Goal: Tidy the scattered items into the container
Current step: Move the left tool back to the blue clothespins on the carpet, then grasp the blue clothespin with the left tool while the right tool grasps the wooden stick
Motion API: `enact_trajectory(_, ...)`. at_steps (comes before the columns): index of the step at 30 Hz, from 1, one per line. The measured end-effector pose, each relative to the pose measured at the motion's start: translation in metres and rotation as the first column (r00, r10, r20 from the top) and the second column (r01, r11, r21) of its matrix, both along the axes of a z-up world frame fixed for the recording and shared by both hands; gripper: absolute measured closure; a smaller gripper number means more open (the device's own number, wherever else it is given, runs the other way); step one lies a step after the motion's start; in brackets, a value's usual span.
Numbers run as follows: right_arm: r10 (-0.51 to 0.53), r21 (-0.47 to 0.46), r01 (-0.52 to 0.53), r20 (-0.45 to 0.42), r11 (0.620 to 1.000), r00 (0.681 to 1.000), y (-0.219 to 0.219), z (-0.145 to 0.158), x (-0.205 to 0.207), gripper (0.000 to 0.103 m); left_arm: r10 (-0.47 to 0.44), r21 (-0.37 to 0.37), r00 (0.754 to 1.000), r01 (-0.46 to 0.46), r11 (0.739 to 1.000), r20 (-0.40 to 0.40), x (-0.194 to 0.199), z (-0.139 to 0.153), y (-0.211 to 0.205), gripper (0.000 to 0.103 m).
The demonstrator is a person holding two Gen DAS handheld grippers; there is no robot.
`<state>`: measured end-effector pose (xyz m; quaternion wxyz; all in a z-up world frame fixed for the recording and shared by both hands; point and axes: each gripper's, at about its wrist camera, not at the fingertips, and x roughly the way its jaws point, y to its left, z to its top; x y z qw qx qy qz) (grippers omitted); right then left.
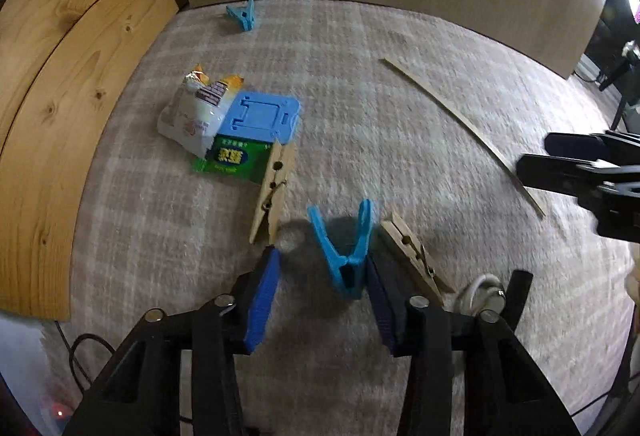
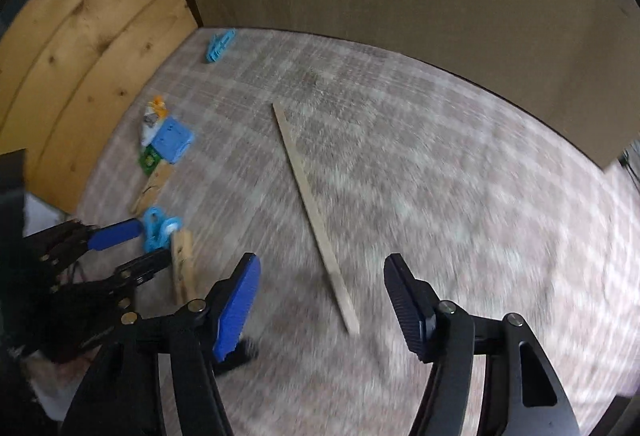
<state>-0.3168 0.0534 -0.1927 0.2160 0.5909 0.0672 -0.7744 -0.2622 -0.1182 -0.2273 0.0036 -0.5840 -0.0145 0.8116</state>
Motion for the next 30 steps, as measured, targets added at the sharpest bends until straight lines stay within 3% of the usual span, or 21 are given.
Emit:
enact_trajectory(5,0.040,0.075,-0.041,0.006,0.996,0.999,-0.017,-0.022,-0.020,0.053,0.019,-0.003,1.000,-0.019,1.000,-0.011,-0.005,0.001,-0.006,0.075)
enact_trajectory(7,0.066,0.098,-0.062,-0.034,0.993,0.997,-0.021,-0.022,-0.020,0.054,0.026,-0.001,1.000,-0.026,1.000,-0.013,-0.004,0.001,-0.009,0.080)
enact_trajectory(11,0.096,0.130,-0.086,-0.073,0.988,0.993,-0.026,-0.022,-0.019,0.063,0.044,-0.001,0.999,-0.045,0.999,-0.019,0.000,0.002,-0.010,0.084)
enact_trajectory(18,0.075,0.095,-0.069,-0.064,0.993,0.995,-0.006,-0.019,-0.015,0.096,0.068,0.004,0.997,-0.068,0.998,-0.019,0.019,0.005,-0.010,0.084)
enact_trajectory(25,0.049,0.044,-0.048,-0.028,0.998,0.998,0.021,-0.016,0.011,0.101,0.108,0.038,0.994,-0.107,0.994,-0.010,0.038,0.005,-0.019,0.084)
enact_trajectory(30,-0.017,-0.058,0.018,0.013,0.998,1.000,0.054,-0.010,0.037,0.102,0.117,0.059,0.993,-0.116,0.991,-0.017,0.054,0.011,-0.021,0.084)
